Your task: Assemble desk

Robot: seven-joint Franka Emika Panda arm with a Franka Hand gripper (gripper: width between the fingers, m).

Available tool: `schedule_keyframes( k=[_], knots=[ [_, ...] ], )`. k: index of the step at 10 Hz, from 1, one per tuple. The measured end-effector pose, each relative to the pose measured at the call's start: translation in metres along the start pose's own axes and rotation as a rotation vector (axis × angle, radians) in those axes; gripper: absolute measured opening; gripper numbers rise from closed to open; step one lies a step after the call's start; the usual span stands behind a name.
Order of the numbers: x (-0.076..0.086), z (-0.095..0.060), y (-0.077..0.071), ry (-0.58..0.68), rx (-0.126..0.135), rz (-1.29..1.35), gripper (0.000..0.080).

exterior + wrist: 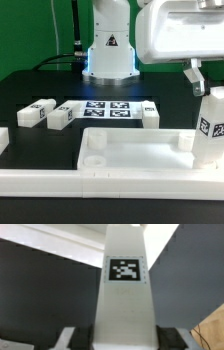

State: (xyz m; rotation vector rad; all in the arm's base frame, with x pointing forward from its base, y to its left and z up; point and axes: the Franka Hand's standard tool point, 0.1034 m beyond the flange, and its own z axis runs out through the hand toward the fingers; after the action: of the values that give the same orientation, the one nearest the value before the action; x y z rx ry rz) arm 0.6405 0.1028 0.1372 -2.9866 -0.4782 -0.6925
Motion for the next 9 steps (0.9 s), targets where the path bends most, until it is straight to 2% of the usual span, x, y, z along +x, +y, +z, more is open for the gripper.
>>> schedule_keyframes(
  k=[5,7,8,9],
  knots=[
    [-0.0007,-0.0003,-0.0008,0.043,-0.007,0.003,0.0296],
    [-0.0007,-0.0002,-0.0008,0.043,-0.007,0.004,0.0602],
    [-0.0007,-0.0002,-0.0008,0.043,-0.007,0.004,0.0602],
    [-0.0007,-0.0003,-0.0008,0.042,-0.007,0.004,0.0642]
  ],
)
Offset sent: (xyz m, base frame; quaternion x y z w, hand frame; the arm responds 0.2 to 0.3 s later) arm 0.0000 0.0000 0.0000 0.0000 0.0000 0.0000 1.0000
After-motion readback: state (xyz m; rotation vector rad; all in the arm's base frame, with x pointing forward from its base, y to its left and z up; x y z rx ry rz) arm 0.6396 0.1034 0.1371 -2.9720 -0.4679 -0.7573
